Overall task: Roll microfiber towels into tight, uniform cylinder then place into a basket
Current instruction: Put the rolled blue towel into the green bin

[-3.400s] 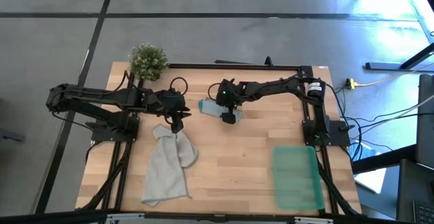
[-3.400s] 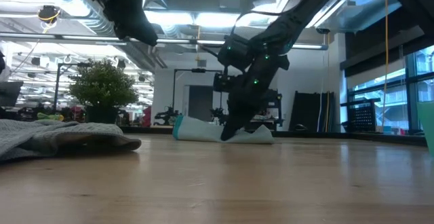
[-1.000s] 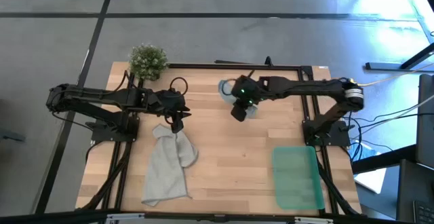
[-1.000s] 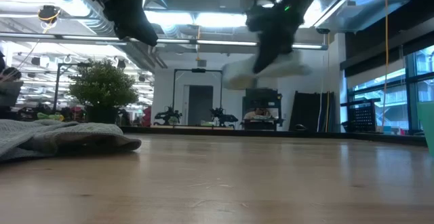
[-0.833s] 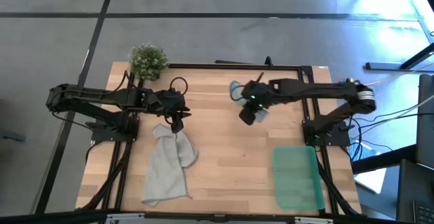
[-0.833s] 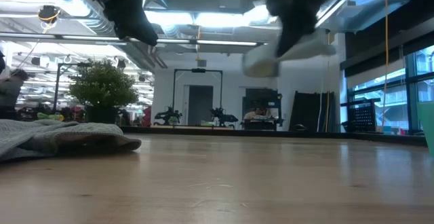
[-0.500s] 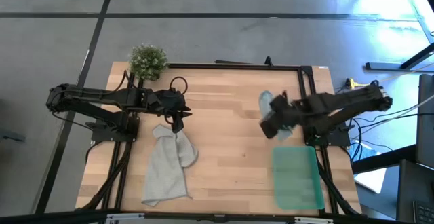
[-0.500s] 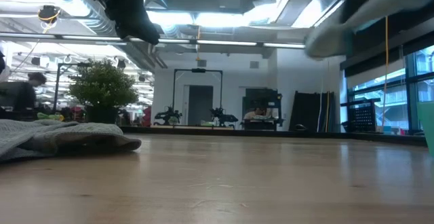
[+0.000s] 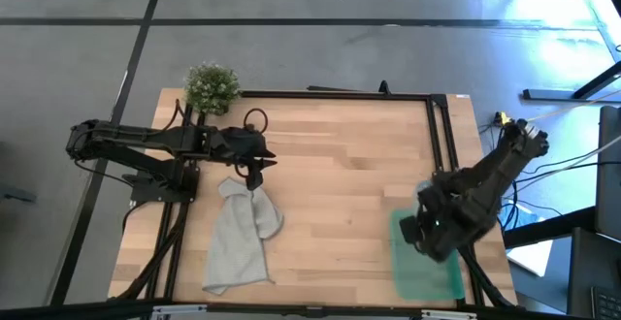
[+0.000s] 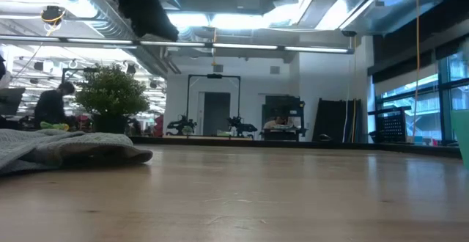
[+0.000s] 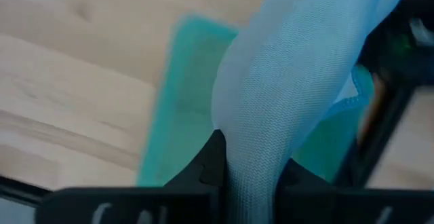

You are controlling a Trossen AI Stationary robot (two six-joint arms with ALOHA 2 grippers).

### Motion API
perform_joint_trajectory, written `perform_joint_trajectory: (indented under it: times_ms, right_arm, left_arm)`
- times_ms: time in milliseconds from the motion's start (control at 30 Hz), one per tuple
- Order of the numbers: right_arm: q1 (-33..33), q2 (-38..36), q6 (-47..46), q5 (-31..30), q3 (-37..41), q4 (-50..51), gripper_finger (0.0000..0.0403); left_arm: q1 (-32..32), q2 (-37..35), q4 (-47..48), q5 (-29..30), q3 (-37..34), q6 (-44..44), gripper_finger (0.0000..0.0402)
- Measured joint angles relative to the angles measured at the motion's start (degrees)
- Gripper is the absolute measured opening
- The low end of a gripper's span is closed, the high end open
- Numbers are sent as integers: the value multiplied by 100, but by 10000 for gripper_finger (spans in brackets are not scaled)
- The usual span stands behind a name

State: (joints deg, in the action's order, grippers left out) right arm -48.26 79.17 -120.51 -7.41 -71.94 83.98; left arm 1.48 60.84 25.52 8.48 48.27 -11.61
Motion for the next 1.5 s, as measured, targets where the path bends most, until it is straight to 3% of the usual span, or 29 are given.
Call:
perform_joint_trajectory:
  times_ms: [167, 367, 667, 900, 1167, 1500]
  right_arm:
    - [-509, 457, -847, 592, 0, -127, 38]
    - [-746, 1094, -944, 1431, 2, -523, 38]
    - [-905, 1287, -826, 1473, 1117, -2260, 38]
    - [-939, 1255, -462, 1792, 1868, -2577, 38]
    - [-936, 1253, -346, 1830, 2477, -3630, 39]
    - [-927, 1247, -135, 2085, 2549, -3735, 103]
  left_arm:
    - [-2, 0, -489, -55, -1, 390, 90]
    - [0, 0, -650, -57, -2, 473, 90]
    - [0, 0, -746, -66, 0, 474, 90]
    - [0, 0, -896, -66, 0, 474, 90]
    - [0, 0, -899, -66, 0, 469, 90]
    - [0, 0, -975, -66, 0, 462, 90]
